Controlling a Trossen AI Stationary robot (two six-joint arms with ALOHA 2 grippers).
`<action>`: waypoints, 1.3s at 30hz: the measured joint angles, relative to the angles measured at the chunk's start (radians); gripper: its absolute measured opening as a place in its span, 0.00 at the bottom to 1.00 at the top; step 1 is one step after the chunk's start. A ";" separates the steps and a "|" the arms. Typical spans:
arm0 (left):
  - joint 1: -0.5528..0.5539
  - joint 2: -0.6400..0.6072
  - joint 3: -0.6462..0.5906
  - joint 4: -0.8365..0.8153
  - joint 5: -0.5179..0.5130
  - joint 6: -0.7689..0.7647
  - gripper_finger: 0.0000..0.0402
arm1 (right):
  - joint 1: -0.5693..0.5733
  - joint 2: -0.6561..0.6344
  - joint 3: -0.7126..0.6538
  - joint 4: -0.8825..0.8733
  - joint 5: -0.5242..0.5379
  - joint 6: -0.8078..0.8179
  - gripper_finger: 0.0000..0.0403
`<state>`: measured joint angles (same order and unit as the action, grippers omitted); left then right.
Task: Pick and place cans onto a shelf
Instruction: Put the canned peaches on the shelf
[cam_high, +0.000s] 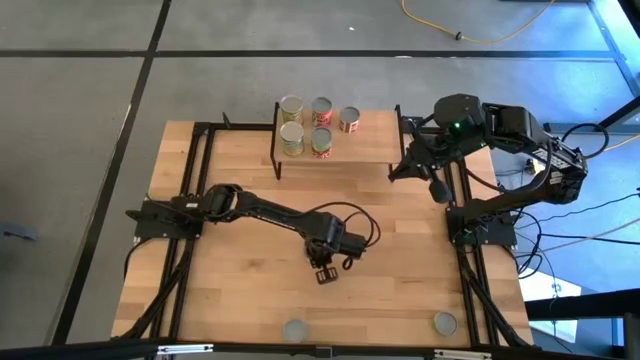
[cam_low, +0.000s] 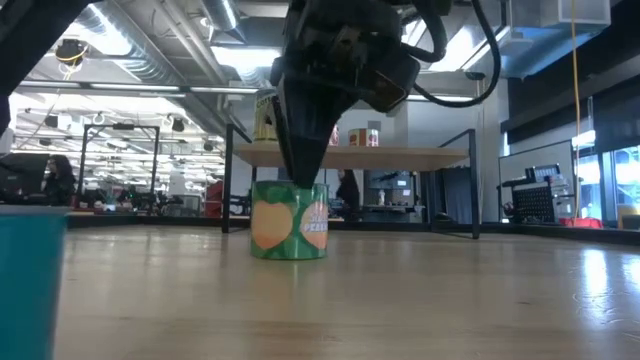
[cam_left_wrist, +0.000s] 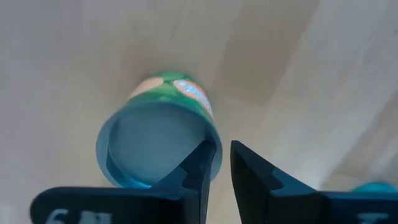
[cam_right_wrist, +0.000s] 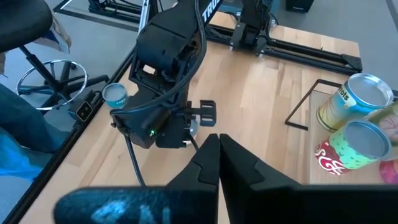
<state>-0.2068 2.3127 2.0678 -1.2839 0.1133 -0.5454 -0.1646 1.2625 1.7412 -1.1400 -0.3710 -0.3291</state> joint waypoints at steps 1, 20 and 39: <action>0.001 0.000 0.000 0.000 0.015 -0.029 0.14 | 0.000 0.000 0.000 0.000 0.000 -0.002 0.02; 0.004 -0.181 0.216 -0.175 -0.209 -0.175 0.15 | 0.000 0.002 -0.001 -0.053 0.002 -0.051 0.02; -0.137 -0.630 0.208 -0.288 -0.679 -0.197 0.15 | 0.151 0.206 -0.001 -0.043 0.065 0.063 0.02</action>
<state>-0.3441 1.6823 2.2758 -1.5717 -0.5660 -0.7427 -0.0133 1.4688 1.7401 -1.1834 -0.3063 -0.2665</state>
